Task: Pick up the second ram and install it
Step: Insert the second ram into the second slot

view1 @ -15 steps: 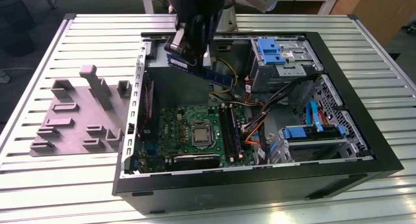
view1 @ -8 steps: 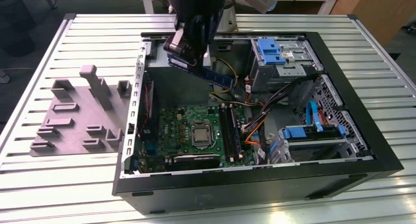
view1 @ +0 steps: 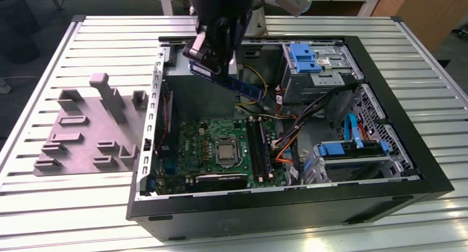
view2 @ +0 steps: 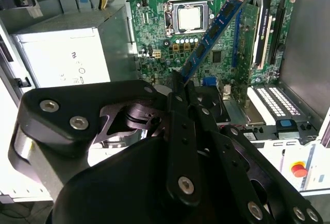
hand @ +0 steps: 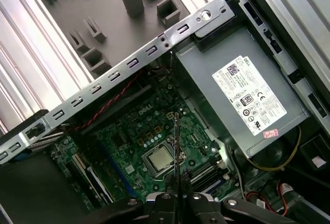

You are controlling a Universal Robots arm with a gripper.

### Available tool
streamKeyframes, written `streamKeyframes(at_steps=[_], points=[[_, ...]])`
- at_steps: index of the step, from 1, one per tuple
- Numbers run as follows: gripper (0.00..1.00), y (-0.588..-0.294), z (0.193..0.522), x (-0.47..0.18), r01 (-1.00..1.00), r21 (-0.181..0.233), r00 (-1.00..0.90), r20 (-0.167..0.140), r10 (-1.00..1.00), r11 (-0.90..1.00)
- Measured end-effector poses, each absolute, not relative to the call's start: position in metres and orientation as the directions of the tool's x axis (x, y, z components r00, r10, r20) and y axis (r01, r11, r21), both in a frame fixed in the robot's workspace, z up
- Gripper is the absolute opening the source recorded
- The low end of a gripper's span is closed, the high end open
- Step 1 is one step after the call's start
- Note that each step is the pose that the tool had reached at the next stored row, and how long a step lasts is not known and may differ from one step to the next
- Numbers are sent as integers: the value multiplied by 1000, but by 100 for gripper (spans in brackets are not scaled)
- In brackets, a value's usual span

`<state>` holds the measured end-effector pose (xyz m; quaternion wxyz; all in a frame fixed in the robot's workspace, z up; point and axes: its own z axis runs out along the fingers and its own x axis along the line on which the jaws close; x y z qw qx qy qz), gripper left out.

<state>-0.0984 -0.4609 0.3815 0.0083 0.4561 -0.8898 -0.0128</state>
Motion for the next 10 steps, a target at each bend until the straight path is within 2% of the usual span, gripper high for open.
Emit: streamKeyframes(at_steps=[10], points=[[14, -461, 381, -98, -778, 30, -628, 3, -778, 628]])
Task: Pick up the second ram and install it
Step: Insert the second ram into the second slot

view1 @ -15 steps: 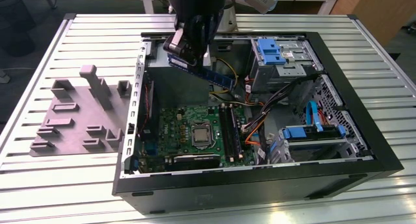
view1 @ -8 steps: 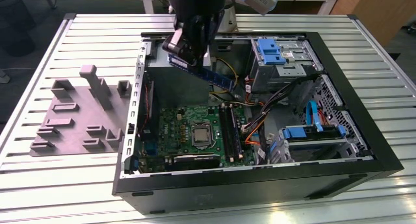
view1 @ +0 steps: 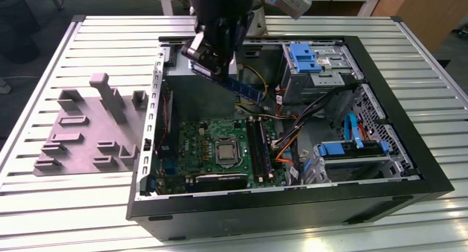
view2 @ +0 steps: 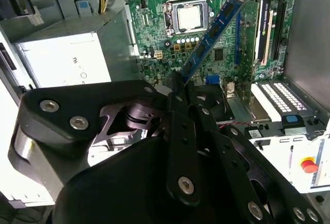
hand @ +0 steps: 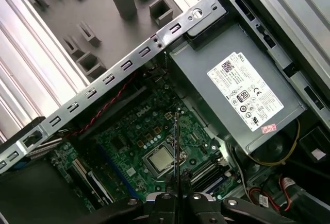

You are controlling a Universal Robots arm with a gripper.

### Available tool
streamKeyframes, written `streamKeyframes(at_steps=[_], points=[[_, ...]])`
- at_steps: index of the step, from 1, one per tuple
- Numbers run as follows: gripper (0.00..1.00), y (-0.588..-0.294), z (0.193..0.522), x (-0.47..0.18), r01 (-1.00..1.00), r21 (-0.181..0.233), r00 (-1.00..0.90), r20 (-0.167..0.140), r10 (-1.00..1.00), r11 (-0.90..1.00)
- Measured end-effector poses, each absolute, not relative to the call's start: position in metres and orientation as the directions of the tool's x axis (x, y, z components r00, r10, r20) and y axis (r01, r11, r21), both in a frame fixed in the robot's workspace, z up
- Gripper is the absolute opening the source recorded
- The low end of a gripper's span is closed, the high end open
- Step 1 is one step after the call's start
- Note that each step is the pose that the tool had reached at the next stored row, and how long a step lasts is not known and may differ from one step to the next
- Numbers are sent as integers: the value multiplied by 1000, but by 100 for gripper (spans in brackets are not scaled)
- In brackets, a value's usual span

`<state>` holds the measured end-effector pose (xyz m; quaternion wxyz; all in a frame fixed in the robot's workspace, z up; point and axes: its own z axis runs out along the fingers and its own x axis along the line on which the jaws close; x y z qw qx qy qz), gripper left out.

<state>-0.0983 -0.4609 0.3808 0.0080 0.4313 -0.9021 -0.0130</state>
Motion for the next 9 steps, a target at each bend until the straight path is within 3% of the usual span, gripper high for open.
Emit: streamKeyframes(at_steps=[9], points=[[14, -461, 380, -98, -703, 30, -711, 3, -703, 711]])
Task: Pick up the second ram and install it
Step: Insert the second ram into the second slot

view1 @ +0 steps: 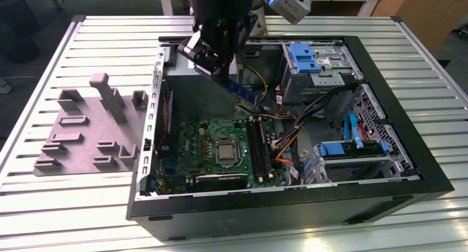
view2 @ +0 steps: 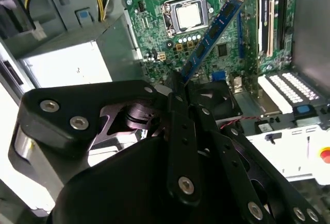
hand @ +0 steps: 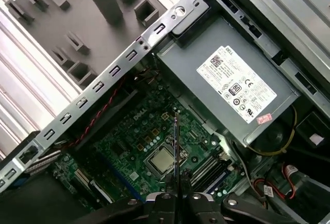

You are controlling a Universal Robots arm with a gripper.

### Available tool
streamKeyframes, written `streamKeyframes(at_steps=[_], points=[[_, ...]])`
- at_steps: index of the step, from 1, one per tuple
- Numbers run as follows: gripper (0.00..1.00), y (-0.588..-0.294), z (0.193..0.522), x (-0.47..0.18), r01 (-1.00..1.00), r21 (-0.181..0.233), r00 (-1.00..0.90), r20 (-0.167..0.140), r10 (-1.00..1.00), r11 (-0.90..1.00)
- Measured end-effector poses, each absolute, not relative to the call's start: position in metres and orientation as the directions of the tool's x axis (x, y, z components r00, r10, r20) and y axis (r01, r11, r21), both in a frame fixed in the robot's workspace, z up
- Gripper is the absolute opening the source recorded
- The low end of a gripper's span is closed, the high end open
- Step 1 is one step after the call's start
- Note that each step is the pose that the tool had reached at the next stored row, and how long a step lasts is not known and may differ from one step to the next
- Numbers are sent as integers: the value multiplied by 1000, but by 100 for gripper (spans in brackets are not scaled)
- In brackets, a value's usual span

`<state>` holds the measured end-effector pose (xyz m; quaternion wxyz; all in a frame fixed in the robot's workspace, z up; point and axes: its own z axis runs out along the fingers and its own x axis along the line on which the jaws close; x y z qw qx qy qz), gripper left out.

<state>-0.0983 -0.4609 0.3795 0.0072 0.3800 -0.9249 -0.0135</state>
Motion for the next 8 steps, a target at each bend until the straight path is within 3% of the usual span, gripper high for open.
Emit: streamKeyframes(at_steps=[8], points=[[14, -461, 378, -98, -602, 30, -798, 3, -602, 798]])
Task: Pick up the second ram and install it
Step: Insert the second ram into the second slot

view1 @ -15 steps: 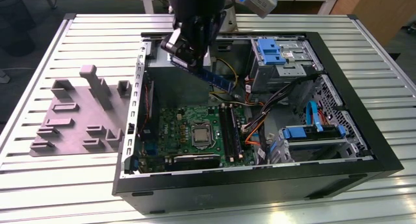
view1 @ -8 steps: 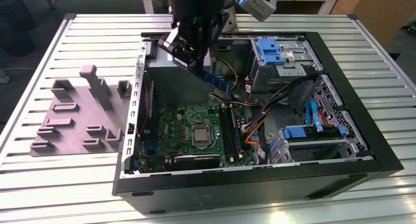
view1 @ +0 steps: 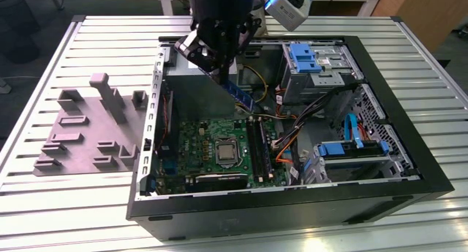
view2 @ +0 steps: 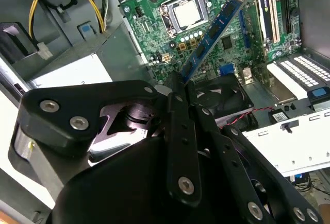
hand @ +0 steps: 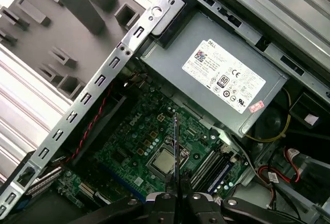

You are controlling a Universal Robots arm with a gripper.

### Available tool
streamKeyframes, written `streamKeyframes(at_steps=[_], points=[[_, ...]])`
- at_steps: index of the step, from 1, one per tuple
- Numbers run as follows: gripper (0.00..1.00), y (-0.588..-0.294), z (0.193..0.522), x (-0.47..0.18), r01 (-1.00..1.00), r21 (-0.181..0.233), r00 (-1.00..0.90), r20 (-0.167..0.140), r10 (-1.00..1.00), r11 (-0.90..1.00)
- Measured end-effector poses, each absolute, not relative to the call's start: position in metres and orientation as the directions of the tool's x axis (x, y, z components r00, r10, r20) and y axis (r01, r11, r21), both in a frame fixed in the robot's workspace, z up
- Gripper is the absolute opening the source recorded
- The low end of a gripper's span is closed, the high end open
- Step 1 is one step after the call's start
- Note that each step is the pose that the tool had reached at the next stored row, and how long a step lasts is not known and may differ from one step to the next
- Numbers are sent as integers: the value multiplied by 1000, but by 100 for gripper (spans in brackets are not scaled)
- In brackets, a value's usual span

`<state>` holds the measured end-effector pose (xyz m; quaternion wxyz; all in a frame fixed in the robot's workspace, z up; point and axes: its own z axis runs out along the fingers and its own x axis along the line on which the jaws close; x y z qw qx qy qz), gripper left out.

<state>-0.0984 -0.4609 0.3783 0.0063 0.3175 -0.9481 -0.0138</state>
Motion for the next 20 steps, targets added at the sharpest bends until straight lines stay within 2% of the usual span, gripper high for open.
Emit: streamKeyframes(at_steps=[8, 20], points=[[14, -461, 378, -98, -590, 29, -807, 4, -591, 807], [14, -461, 377, -98, -421, 28, -907, 5, -422, 906]])
